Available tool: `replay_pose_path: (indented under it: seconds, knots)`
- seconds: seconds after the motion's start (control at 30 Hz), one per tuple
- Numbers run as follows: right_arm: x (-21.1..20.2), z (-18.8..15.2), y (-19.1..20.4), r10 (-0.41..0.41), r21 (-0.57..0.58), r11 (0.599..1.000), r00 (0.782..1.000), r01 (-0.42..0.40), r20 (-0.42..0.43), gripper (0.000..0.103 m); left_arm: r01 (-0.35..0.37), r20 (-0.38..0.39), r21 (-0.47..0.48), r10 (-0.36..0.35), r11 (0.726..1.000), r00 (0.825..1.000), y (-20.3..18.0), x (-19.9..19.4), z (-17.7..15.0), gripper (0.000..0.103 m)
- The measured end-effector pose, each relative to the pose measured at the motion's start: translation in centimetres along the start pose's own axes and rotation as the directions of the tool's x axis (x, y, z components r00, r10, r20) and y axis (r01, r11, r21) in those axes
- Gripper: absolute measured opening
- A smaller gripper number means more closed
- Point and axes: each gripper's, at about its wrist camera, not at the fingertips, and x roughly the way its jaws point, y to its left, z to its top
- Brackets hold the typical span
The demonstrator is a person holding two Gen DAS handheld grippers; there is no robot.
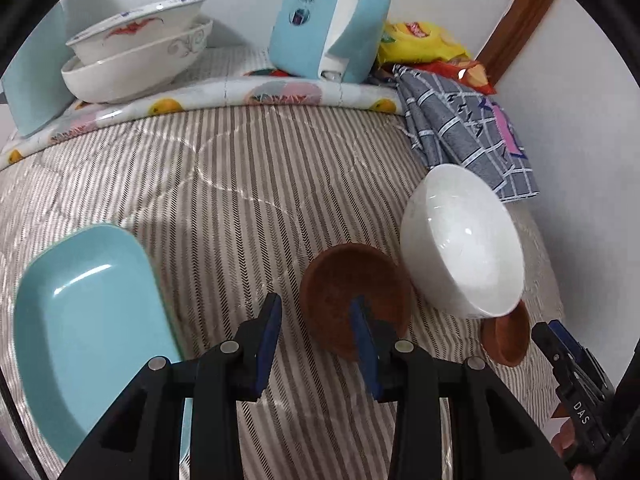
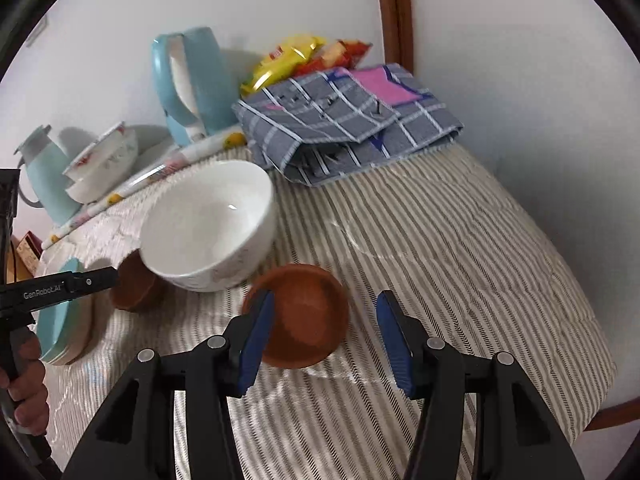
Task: Organize plates and bowls
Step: 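Grip one brown bowl rim with the left gripper while the right grips the other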
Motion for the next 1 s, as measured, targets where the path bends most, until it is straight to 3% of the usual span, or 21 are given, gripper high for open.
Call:
replay_pose_path:
  seconds: [0.23, 0.4, 0.57, 0.7, 0.77, 1.0]
  knots:
    - [3.1, -0.4, -0.2, 0.011, 0.002, 1.000, 0.997, -0.011, -0.076, 0.038, -0.006, -0.016, -0.002, 0.006, 1.000, 1.000, -0.4, 1.7, 0.1, 0.033]
    - [4.6, -0.7, -0.2, 0.012, 0.010, 1.000, 0.995, -0.011, -0.104, 0.031, -0.004, -0.030, -0.004, 0.004, 1.000, 1.000, -0.7, 3.0, 0.2, 0.025]
    - [4.7, -0.8, -0.4, 0.029, 0.026, 0.999, 0.997, -0.027, -0.077, 0.027, 0.001, -0.023, -0.013, -0.001, 1.000, 1.000, -0.7, 3.2, 0.5, 0.025]
    - [4.7, -0.8, -0.1, 0.036, 0.005, 0.999, 0.998, -0.036, -0.059, 0.025, -0.017, -0.016, 0.003, 0.017, 1.000, 1.000, -0.8, 3.3, 0.7, 0.019]
    - [4.6, -0.8, -0.3, 0.036, 0.011, 0.999, 0.998, -0.036, -0.046, 0.014, -0.007, -0.012, -0.013, 0.007, 1.000, 1.000, -0.6, 3.2, 0.7, 0.016]
    - [3.9, -0.9, -0.7, 0.053, 0.033, 0.998, 0.998, -0.052, -0.034, 0.010, -0.002, 0.004, 0.004, 0.002, 1.000, 1.000, -0.9, 2.1, 0.2, 0.009]
